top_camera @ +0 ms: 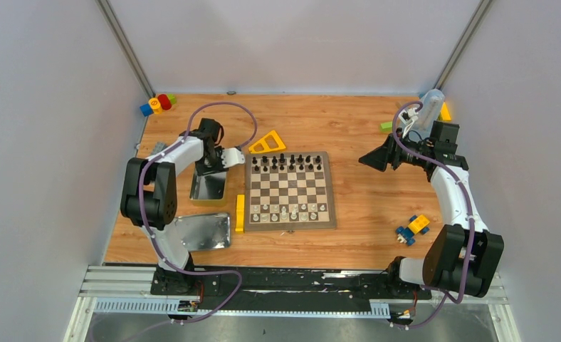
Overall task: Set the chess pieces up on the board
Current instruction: Pick up the chess piece from the storage box.
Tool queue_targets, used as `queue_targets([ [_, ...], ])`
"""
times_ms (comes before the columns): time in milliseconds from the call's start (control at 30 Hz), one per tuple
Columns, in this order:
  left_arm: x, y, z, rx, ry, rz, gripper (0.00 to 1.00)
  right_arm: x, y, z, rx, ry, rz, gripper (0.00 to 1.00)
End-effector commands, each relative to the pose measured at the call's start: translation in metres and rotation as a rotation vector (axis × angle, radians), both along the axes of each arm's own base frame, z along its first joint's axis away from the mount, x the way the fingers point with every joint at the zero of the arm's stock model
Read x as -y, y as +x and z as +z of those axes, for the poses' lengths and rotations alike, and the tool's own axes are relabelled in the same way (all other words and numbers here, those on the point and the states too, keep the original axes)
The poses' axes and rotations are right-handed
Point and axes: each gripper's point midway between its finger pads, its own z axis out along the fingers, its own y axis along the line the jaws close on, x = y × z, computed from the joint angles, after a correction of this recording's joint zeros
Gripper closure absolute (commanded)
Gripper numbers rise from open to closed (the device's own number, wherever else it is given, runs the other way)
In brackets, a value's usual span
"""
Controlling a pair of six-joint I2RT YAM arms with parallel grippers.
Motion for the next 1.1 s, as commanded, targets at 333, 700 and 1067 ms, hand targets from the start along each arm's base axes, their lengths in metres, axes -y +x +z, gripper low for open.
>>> queue_targets([
  [333,0.017,0.030,0.050,0.132,-0.131,0.095,0.52,-0.002,0.003,0.016,0.067,-0.006,0.031,0.34],
  [700,0.019,0.044,0.030,0.178,-0.194,0.293,0.45,-0.002,0.003,0.016,0.063,-0.004,0.033,0.33],
  [1067,0.010,0.035,0.027,0.183,-0.275,0.609,0.44,-0.002,0.004,0.014,0.060,-0.004,0.034,0.33],
])
